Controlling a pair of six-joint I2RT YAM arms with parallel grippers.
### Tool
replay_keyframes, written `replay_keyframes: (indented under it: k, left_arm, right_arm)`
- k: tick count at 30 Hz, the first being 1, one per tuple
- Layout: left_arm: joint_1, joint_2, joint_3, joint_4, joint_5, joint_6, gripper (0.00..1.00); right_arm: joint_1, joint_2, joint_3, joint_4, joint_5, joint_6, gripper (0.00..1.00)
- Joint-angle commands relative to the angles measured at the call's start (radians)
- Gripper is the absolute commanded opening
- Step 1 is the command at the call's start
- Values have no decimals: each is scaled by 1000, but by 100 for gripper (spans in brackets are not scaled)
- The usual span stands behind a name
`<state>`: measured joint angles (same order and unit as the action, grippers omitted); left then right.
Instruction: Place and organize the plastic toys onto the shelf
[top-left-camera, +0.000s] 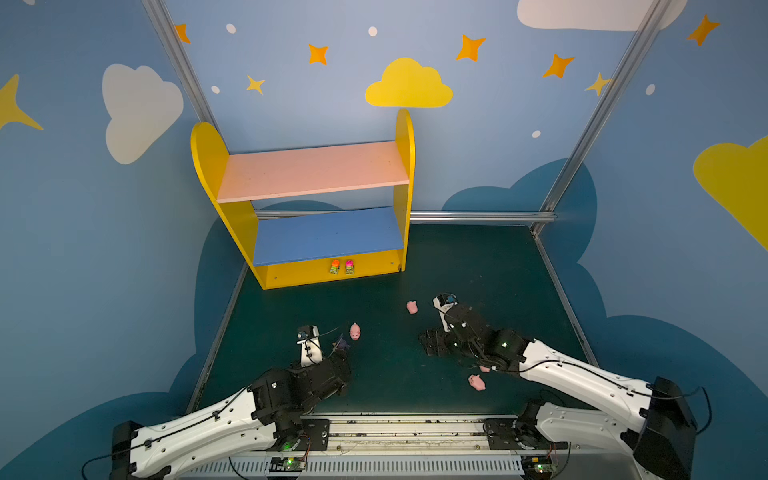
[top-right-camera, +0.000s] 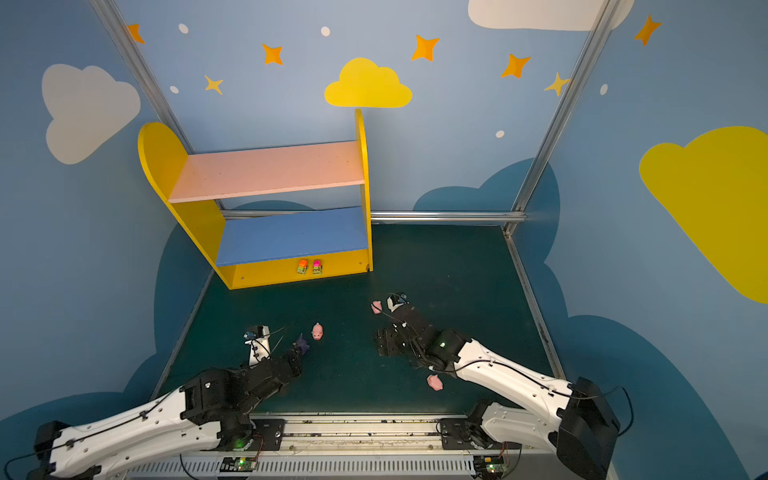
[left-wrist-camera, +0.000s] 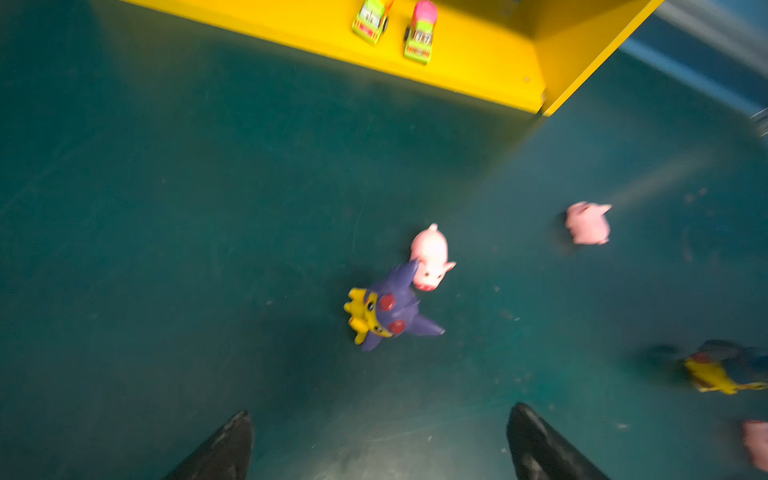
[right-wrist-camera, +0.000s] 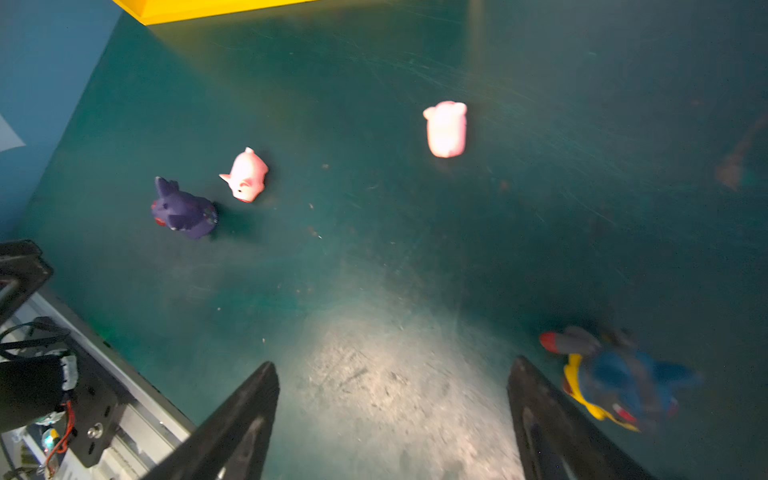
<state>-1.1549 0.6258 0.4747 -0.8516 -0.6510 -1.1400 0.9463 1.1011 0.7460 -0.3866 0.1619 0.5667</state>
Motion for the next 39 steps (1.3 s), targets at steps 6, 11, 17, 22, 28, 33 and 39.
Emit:
replay_keyframes:
  k: [6,11,17,22,28,33,39]
  left_arm:
    - [21,59,15,27,-89,44,94]
    - [231,-8,-6,114,73,228,94]
    - [440,-19,-23,189,246,361,93]
    - [472,64,-9,248,282,409,94]
    - [472,69,-27,262,314,408,91]
    - [469,40,-47,229,360,319,80]
    - [464,-55,-156,286,400,257,70]
  right_arm:
    - [27,19,65,-153,83,55,85]
    - [39,46,102,-210,141,109,85]
    - [53,9,86,-251,155,132,85]
    - [44,-12,94,-233,118,80,85]
    - [-2,15,136,-199,-5,10,85]
    - [-28,-4,112,-159,-62,-14,85]
    - [-75,-69,61,-134,-119,-28,85]
